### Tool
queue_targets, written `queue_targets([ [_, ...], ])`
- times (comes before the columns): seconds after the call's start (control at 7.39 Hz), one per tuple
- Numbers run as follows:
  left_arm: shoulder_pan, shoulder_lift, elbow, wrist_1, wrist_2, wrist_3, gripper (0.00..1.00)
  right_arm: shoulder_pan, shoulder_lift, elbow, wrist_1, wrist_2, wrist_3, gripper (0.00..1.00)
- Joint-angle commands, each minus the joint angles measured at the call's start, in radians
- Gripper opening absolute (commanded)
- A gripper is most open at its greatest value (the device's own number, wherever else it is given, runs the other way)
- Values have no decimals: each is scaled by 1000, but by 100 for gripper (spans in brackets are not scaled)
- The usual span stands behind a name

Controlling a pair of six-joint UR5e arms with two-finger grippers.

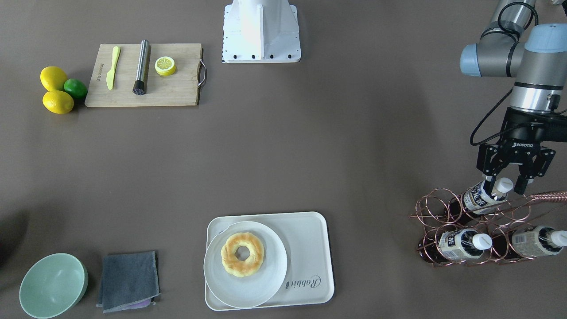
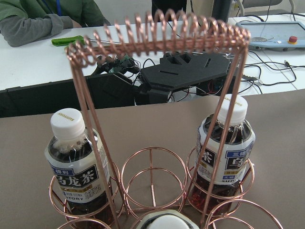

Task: Place tea on tray
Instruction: 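Reach the left gripper into the copper rack and grasp an oolong tea bottle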

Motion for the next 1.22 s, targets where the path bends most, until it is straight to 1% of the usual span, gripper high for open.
queue_targets([
  [0.0, 4, -4, -6, -1, -1, -4, 42, 2, 6, 2, 0, 1, 0, 100],
  [0.27, 2, 0, -8, -4, -5, -1, 10, 2, 9, 4, 0, 1, -2, 100],
  [0.41, 2, 8, -4, -30, -10, -1, 0, 3, 9, 10, 0, 3, 0, 100],
  [0.68, -10, 8, -21, -30, -13, 18, 0, 3, 9, 10, 2, 3, -2, 100],
  [1.08, -57, 9, -89, -18, -10, 25, 0, 5, 8, 11, 0, 1, -2, 100],
])
